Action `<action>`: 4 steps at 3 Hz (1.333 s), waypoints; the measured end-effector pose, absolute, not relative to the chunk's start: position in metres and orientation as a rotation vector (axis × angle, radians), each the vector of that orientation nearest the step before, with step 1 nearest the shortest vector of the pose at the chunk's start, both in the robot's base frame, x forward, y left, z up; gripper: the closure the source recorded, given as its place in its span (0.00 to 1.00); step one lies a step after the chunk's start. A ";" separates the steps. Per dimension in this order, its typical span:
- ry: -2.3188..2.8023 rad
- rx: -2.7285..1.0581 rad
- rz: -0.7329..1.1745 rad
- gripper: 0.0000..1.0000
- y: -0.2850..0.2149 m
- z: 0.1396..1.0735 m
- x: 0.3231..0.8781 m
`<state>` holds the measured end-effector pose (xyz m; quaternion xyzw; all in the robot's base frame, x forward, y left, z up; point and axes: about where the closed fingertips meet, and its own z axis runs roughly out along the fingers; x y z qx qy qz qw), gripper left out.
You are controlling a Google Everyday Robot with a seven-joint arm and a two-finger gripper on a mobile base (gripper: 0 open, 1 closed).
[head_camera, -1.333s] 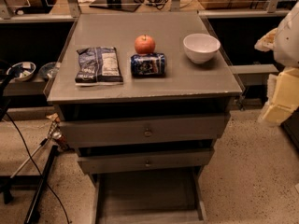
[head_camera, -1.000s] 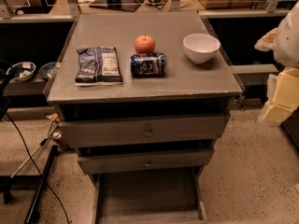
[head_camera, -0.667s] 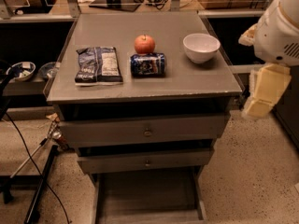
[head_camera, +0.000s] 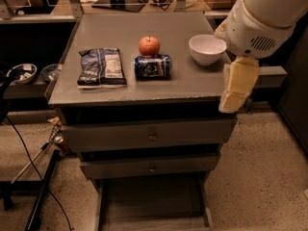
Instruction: Place blue chip bag into bottom drawer
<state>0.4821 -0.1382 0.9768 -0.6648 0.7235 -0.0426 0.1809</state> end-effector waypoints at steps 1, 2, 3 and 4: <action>2.059 -1.876 -0.130 0.00 -0.131 0.968 0.484; 2.087 -1.924 -0.150 0.00 -0.088 0.945 0.536; 2.087 -1.924 -0.150 0.00 -0.088 0.945 0.536; 2.074 -1.884 -0.114 0.00 -0.083 0.949 0.545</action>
Offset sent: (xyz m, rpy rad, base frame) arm 0.0603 0.0558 -0.0415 -0.0625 0.0562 -0.0107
